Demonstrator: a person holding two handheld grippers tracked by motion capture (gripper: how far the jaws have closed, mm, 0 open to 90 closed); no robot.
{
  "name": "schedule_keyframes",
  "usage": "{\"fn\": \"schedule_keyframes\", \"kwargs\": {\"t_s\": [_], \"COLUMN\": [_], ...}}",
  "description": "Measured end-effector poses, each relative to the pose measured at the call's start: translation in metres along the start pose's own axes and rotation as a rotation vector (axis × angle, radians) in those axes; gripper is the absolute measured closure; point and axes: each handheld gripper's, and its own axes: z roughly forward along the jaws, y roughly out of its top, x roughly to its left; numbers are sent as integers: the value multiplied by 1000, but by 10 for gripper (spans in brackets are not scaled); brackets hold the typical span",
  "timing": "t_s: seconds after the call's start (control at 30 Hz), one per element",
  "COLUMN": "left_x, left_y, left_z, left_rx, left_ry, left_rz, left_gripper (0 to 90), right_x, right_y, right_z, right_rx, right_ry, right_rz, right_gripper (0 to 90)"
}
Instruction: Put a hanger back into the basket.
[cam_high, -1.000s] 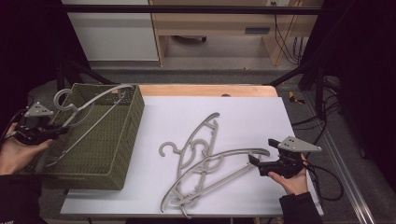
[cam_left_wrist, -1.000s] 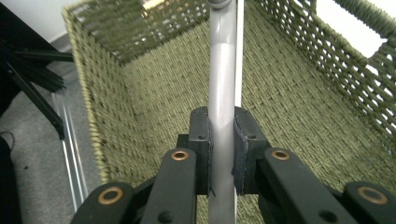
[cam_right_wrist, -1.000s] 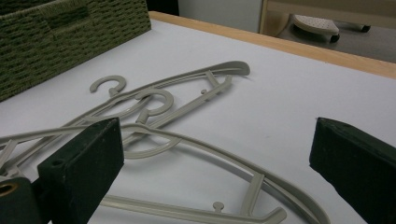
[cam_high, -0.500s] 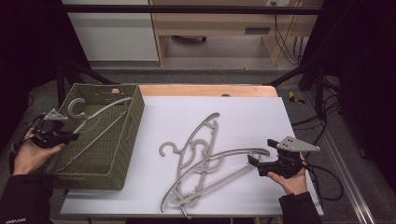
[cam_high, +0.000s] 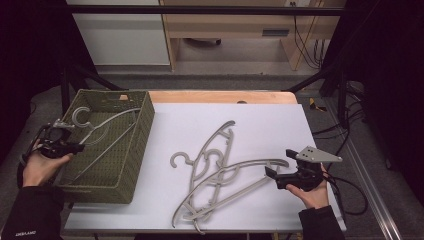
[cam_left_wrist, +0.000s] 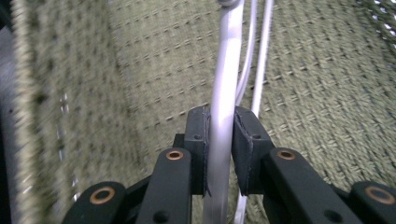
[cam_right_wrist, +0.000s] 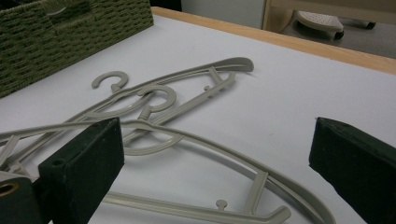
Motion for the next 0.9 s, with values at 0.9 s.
{"fn": "schedule_keyframes", "kwargs": {"t_s": [0.9], "left_x": [-43], "left_y": [-5], "left_z": [-65], "left_rx": [-319], "left_ry": [-78], "left_rz": [13], "left_gripper": [489], "right_x": [0], "right_y": [0], "right_z": [-1], "right_rx": [8], "right_ry": [2], "right_rz": [-7], "right_gripper": [40]}}
